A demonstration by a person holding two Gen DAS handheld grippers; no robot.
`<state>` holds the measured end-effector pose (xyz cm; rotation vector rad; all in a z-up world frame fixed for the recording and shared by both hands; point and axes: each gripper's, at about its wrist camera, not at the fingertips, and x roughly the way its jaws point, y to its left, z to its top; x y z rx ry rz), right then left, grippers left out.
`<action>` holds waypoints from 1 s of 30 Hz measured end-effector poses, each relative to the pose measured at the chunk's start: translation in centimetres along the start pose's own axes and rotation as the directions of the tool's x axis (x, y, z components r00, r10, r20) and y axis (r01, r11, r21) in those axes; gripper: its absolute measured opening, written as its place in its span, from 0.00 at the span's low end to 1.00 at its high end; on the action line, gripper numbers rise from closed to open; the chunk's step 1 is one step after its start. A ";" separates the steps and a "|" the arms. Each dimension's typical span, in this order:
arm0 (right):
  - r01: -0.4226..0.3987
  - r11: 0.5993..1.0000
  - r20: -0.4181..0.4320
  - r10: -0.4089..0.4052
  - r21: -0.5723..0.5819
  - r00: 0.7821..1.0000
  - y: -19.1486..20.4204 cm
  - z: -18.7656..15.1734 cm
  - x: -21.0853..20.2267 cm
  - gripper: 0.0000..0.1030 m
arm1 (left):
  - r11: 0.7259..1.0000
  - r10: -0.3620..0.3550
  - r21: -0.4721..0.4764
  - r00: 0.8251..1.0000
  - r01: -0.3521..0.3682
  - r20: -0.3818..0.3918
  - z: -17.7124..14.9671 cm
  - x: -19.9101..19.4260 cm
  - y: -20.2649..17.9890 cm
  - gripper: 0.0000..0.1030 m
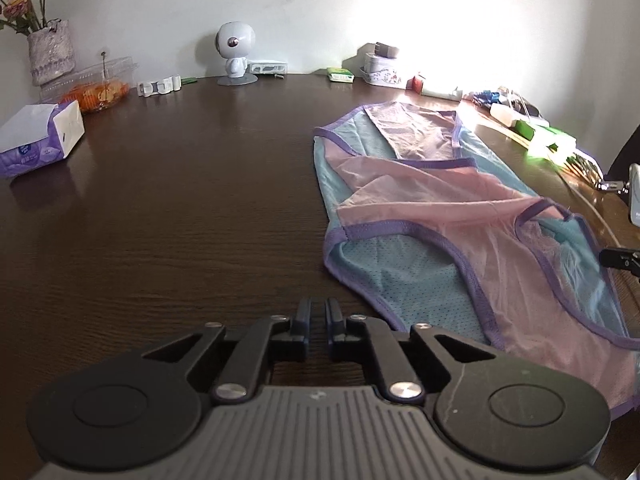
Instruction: Fold clothes
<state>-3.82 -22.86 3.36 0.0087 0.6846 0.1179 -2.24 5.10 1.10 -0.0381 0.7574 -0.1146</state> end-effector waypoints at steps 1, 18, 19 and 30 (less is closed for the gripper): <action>-0.017 1.000 0.002 0.017 -0.003 1.000 0.1 0.2 -0.3 0.08 | 1.000 -0.027 -0.010 1.000 0.027 0.006 0.4 -0.3 0.0 0.07; -0.027 0.969 0.032 0.036 -0.246 0.999 3.1 4.0 2.9 0.28 | 0.992 -0.031 0.119 1.000 0.030 0.003 3.4 3.5 -2.0 0.53; -0.005 0.959 0.024 0.012 -0.284 1.000 3.3 3.7 3.1 0.28 | 0.992 -0.012 0.128 1.000 0.011 0.007 3.4 3.5 -1.8 0.53; -0.094 0.992 -0.042 0.091 -0.086 0.995 -0.5 2.4 4.7 0.02 | 0.995 -0.044 0.094 0.999 0.043 0.010 3.4 5.0 -0.4 0.04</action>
